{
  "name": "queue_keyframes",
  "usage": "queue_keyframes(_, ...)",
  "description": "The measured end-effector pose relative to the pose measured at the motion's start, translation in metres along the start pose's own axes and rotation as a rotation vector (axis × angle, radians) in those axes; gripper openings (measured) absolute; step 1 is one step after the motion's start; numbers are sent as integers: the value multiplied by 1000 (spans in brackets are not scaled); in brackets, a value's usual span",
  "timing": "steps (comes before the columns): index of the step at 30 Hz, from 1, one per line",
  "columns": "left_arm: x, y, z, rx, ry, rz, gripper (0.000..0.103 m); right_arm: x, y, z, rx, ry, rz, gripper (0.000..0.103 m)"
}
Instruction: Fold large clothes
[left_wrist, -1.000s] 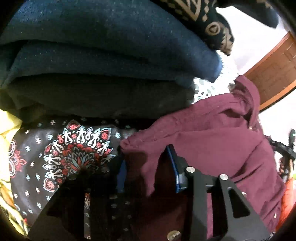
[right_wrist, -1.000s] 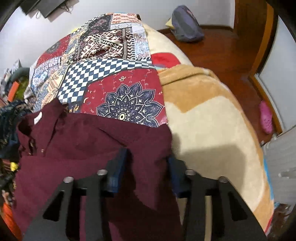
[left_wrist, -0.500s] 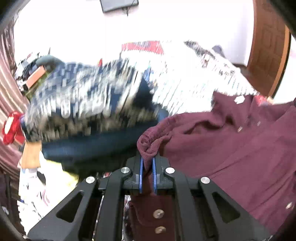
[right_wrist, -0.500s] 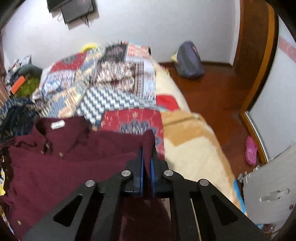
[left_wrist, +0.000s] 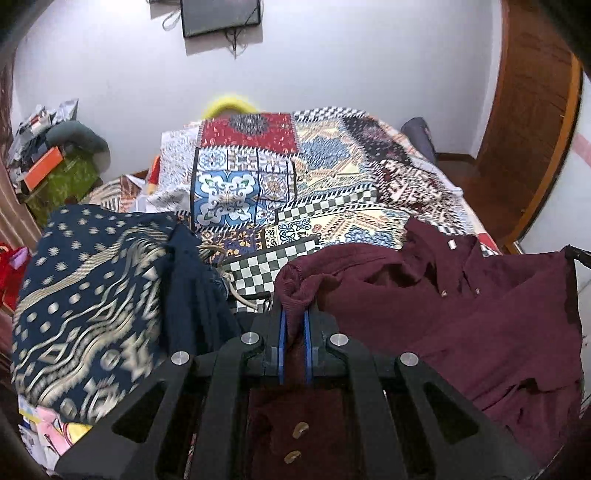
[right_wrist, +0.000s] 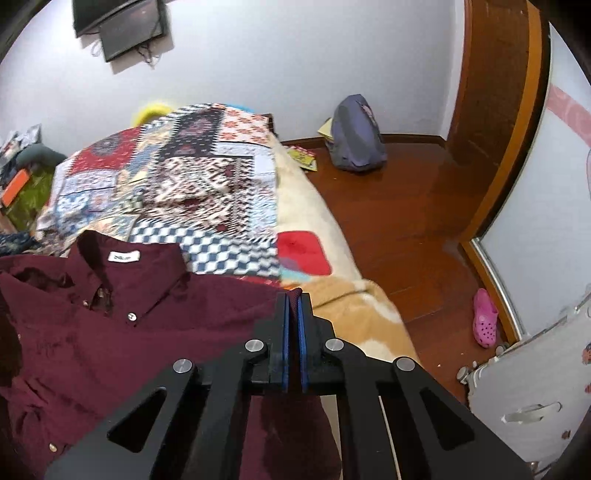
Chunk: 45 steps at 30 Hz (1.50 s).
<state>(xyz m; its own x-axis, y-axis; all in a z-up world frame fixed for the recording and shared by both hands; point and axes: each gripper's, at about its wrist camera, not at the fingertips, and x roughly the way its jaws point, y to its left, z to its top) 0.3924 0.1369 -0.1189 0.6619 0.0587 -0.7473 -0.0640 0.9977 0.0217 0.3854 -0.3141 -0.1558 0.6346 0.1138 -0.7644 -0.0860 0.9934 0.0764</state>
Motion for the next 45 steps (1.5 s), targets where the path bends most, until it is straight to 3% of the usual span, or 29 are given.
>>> queue_keyframes(7,45,16,2,-72,93,23,13,23,-15,0,51,28,-50,8)
queue_keyframes(10,45,17,-1,-59,103,24,22,18,-12,-4,36,33,-70,33)
queue_keyframes(11,41,16,-2,-51,99,29,26,14,-10,-6,29,30,-71,51)
queue_keyframes(12,35,15,-3,-45,88,33,35,7,-6,-8,17,14,-73,61)
queue_keyframes(13,27,13,-4,-40,69,33,45,3,-4,-7,6,-1,-78,63)
queue_keyframes(15,15,10,-4,-32,45,28,55,-13,7,-10,-41,-17,-74,65)
queue_keyframes(20,-22,1,-10,9,18,31,64,-47,31,-20,-123,-33,-44,78)
queue_keyframes(26,-66,3,-34,19,20,20,73,-96,48,-46,-177,-70,-11,80)
queue_keyframes(31,-91,18,-65,-13,44,-22,84,-109,46,-68,-158,-39,11,81)
queue_keyframes(45,-77,29,-192,-161,299,-208,84,-105,17,-153,49,138,89,81)
